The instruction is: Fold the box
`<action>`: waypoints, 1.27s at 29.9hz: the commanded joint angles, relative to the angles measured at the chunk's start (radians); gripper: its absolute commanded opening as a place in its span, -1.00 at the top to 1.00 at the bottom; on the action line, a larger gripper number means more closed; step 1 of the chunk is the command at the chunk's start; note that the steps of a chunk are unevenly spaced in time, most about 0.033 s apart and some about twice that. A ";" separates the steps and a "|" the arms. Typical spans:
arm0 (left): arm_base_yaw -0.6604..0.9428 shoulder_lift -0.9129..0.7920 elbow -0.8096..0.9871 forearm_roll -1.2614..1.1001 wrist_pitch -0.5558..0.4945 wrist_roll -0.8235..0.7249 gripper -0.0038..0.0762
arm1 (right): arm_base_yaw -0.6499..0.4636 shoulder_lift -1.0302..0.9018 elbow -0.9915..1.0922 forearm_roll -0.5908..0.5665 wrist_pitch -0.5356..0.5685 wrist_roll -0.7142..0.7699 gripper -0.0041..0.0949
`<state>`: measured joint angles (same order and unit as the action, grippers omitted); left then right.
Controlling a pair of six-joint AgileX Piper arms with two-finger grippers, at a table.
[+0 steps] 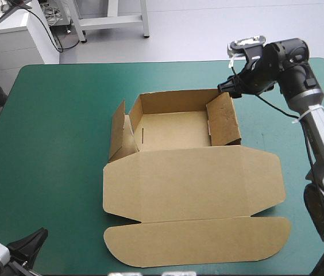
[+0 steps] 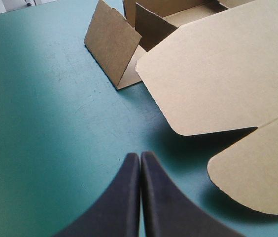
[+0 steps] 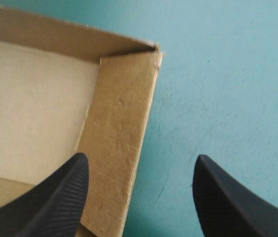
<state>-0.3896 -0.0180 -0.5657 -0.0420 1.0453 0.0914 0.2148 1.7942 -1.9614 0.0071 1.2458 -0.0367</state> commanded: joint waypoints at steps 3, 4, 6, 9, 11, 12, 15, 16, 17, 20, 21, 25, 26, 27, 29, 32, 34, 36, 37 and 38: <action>0.001 -0.002 -0.021 0.001 -0.070 -0.001 0.92 | -0.004 -0.004 0.134 -0.007 0.005 -0.007 -0.23; 0.001 -0.002 -0.021 -0.001 -0.070 -0.001 0.92 | -0.004 0.011 0.151 0.002 0.003 -0.007 -0.22; 0.001 -0.002 -0.021 -0.001 -0.070 -0.001 0.92 | -0.004 0.046 0.167 0.025 0.000 -0.007 -0.20; 0.001 -0.002 -0.021 -0.003 -0.070 -0.001 0.92 | -0.004 0.094 0.169 0.075 -0.023 -0.007 -0.15; 0.001 -0.002 -0.021 -0.003 -0.070 -0.001 0.92 | -0.004 0.115 0.169 0.102 -0.041 -0.007 -0.08; 0.001 -0.002 -0.021 -0.003 -0.070 -0.001 0.92 | -0.004 0.126 0.169 0.114 -0.044 -0.007 -0.01; 0.001 -0.002 -0.021 -0.003 -0.070 -0.001 0.92 | -0.004 0.134 0.169 0.127 -0.034 -0.007 0.36; 0.001 -0.002 -0.021 -0.003 -0.070 -0.001 0.92 | -0.004 0.134 0.169 0.127 -0.032 -0.007 0.52; 0.001 -0.002 -0.021 -0.003 -0.070 -0.001 0.92 | -0.004 0.134 0.167 0.127 -0.032 -0.007 0.69; 0.001 -0.002 -0.021 -0.010 -0.070 -0.001 0.92 | -0.004 0.134 0.158 0.115 -0.013 0.009 0.94; 0.001 -0.002 -0.021 -0.010 -0.070 -0.001 0.92 | -0.004 0.134 0.153 0.106 -0.003 0.011 0.96; 0.001 -0.002 -0.021 -0.010 -0.072 -0.001 0.92 | -0.004 0.103 0.115 0.083 0.005 0.037 0.96; 0.001 -0.002 -0.021 -0.010 -0.072 -0.001 0.92 | -0.004 0.090 0.108 0.083 0.005 0.031 0.96; 0.001 -0.002 -0.021 -0.010 -0.072 -0.001 0.92 | -0.004 0.068 0.095 0.083 0.005 0.031 0.96; 0.001 -0.002 -0.021 -0.010 -0.072 -0.001 0.92 | -0.004 0.026 0.070 0.077 0.005 0.037 0.96; 0.001 -0.002 -0.021 -0.010 -0.072 -0.001 0.92 | -0.004 -0.053 0.043 0.047 0.005 0.037 0.96; 0.001 -0.002 -0.021 -0.010 -0.073 -0.001 0.92 | -0.004 -0.117 0.035 0.020 0.005 0.049 0.96; 0.001 -0.002 -0.021 -0.010 -0.075 -0.001 0.92 | -0.004 -0.181 0.035 -0.024 0.005 0.070 0.96; 0.001 -0.002 -0.021 -0.010 -0.076 -0.001 0.92 | -0.004 -0.206 0.035 -0.044 0.005 0.078 0.96; 0.001 -0.002 -0.021 -0.010 -0.079 -0.001 0.92 | -0.004 -0.236 0.035 -0.062 0.005 0.082 0.96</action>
<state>-0.3896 -0.0180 -0.5657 -0.0462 1.0453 0.0914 0.2146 1.6869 -1.8922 -0.0072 1.2458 0.0219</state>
